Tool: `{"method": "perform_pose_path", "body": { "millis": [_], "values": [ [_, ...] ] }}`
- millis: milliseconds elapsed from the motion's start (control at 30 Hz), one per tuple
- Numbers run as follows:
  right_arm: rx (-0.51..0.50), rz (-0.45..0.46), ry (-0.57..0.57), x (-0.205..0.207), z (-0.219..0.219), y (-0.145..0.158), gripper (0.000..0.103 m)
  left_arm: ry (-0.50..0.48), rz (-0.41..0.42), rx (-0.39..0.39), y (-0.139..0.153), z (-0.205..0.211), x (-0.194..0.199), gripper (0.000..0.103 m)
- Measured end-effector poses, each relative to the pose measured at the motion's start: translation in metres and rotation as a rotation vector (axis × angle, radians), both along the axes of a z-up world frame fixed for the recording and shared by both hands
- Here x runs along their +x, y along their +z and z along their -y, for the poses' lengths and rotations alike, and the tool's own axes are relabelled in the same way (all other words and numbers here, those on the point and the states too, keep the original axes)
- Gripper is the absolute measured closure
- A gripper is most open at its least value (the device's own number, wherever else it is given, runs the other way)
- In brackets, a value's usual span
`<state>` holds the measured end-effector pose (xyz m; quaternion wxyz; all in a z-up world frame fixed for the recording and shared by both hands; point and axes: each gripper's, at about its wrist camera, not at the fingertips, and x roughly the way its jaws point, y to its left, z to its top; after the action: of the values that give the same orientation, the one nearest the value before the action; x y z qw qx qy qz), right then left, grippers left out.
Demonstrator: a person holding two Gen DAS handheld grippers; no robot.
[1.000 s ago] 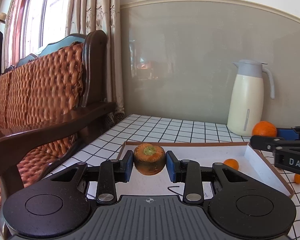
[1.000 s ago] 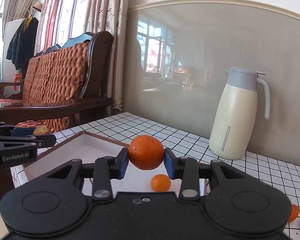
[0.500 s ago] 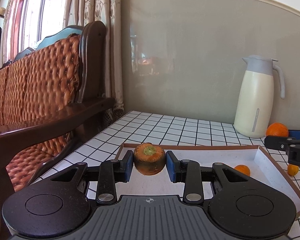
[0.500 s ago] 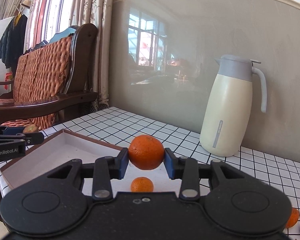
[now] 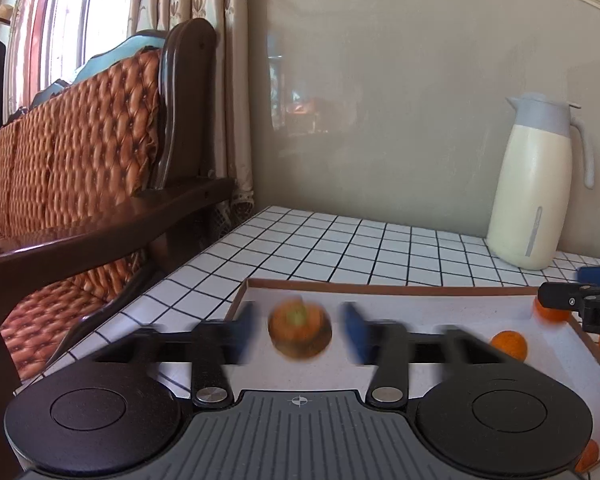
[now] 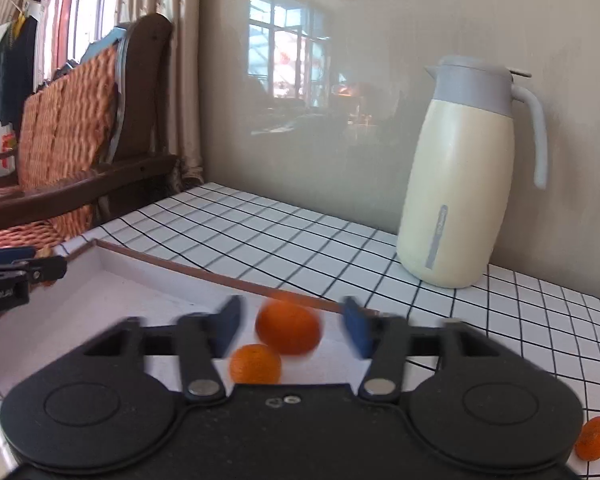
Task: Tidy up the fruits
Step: 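Open both tools to drop the fruits into the tray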
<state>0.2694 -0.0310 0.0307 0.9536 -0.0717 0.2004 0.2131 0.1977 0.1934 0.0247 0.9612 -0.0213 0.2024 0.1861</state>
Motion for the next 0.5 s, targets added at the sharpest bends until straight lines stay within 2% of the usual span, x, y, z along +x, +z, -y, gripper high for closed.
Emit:
{"method": "perform_pose_path", "body": {
  "millis": [100, 333, 500],
  "values": [
    [0.010, 0.010, -0.001, -0.0013, 0.0046, 0.0001, 0.006, 0.024, 0.035, 0.075, 0.0020, 0.0063, -0.0048, 0.000],
    [0.041, -0.006, 0.003, -0.0015, 0.0079, 0.0023, 0.006, 0.015, 0.026, 0.065, 0.0028, 0.0060, -0.0055, 0.000],
    [0.019, 0.003, 0.016, -0.0074, 0.0051, 0.0035, 0.006, 0.016, 0.035, 0.073, 0.0059, 0.0094, -0.0099, 0.000]
  ]
}}
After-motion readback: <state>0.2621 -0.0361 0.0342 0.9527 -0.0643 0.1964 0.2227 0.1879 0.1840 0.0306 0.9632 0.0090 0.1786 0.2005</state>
